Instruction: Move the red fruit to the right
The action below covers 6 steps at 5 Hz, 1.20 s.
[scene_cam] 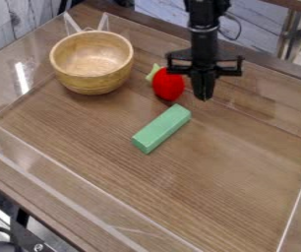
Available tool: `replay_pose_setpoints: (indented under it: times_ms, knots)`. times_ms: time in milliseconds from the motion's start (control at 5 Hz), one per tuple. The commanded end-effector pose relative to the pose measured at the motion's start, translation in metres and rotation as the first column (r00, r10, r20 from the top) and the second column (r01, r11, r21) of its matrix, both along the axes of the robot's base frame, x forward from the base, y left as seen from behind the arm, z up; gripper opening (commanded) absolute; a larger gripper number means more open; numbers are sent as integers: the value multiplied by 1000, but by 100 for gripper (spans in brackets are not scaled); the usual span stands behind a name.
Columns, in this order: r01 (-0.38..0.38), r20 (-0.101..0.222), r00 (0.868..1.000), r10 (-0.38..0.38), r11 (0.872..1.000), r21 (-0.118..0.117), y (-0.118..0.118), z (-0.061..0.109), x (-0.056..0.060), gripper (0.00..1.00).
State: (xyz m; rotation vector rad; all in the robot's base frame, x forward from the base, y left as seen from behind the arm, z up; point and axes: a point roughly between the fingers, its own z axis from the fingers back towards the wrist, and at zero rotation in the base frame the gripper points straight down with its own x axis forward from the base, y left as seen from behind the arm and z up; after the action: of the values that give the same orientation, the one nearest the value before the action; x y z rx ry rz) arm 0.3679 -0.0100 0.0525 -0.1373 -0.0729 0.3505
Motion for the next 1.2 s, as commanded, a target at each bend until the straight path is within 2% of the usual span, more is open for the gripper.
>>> replay_pose_setpoints:
  times_ms: [0,200,400,800,1000]
  knots:
    - [-19,110,994,19,1000,-7,-15,40,11,0]
    - [-125,112,986,126,992,-14,-34,44,10,0]
    - [-241,110,964,242,970,-22,-52,45,10,0]
    - [-233,95,968,234,972,-19,-52,32,10,0]
    - [-268,88,959,269,963,-15,-47,33,7,0]
